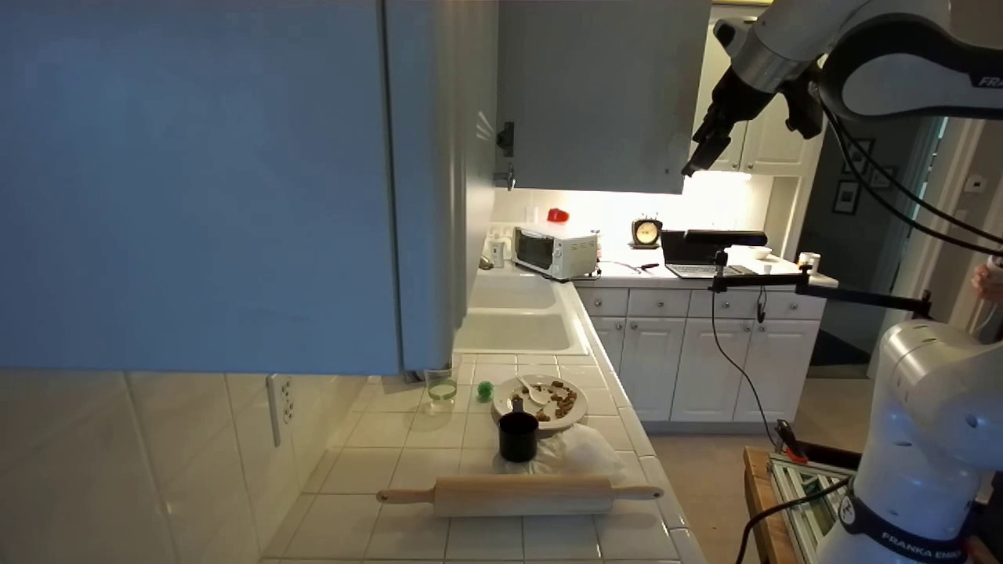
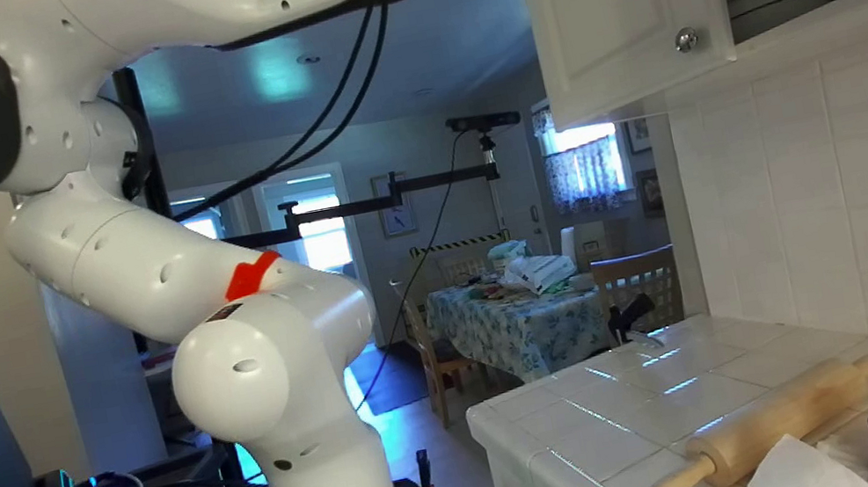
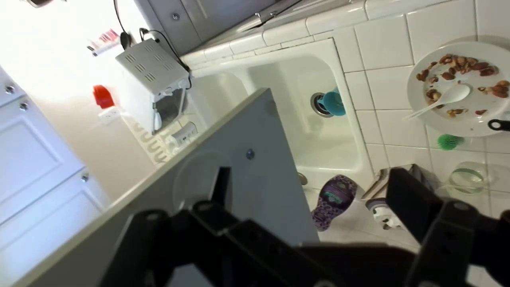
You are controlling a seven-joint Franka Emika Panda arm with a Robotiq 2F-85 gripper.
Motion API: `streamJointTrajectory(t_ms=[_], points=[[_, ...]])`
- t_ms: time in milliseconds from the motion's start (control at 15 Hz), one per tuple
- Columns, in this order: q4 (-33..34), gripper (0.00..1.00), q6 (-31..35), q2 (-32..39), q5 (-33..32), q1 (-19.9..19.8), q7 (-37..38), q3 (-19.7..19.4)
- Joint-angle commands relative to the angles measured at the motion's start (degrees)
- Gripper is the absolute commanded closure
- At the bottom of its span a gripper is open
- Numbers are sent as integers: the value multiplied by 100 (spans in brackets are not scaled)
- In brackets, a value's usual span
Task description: Open the right cabinet door.
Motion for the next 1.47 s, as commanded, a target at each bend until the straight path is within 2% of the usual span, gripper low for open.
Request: streamJointTrajectory(t_ms=[0,400,867,1400], points=[[317,0,-39,341,-401,-188,637,-2],[588,0,-25,643,-1130,-273,1396,-62],[796,0,5,901,-1814,-208,1942,-179],[920,0,-32,870,-2241,-191,2367,-354]])
